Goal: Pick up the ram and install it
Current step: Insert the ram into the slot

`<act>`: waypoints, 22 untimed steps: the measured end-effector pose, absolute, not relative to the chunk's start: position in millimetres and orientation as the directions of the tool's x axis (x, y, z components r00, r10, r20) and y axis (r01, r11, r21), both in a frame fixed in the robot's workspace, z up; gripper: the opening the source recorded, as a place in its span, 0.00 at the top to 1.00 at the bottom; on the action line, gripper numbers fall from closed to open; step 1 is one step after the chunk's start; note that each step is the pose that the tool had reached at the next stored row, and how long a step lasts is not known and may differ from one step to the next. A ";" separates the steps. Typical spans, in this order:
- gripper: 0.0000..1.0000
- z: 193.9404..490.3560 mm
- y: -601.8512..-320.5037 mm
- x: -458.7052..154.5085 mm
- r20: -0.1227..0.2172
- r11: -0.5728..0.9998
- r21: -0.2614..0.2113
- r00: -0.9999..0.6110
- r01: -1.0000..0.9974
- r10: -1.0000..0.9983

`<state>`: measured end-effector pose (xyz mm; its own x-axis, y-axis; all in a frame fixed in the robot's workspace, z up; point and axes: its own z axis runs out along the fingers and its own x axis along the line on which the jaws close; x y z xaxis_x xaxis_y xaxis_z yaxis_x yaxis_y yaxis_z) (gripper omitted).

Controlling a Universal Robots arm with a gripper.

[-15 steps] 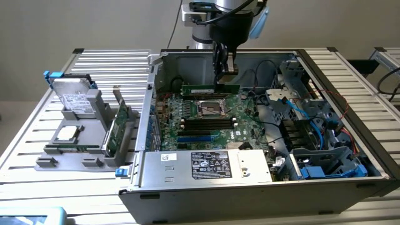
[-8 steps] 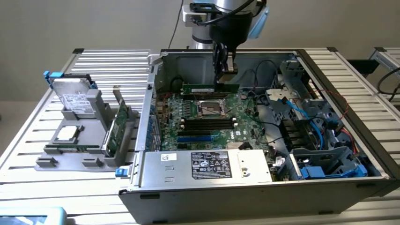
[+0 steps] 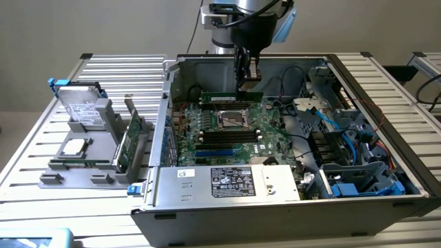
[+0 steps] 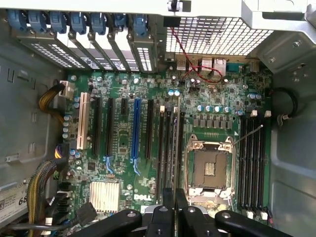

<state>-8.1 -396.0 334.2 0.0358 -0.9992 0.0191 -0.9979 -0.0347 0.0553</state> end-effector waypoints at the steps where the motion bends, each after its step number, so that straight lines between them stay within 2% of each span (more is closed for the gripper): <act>1: 0.87 334.2 -396.0 -8.1 0.019 -0.035 0.055 0.036 -0.998 -0.999; 22: 0.87 323.1 -393.8 -7.6 0.021 -0.035 0.055 0.036 -0.998 -0.999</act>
<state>-7.6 -393.8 323.1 0.0359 -0.9991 0.0215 -0.9979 -0.0346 0.0553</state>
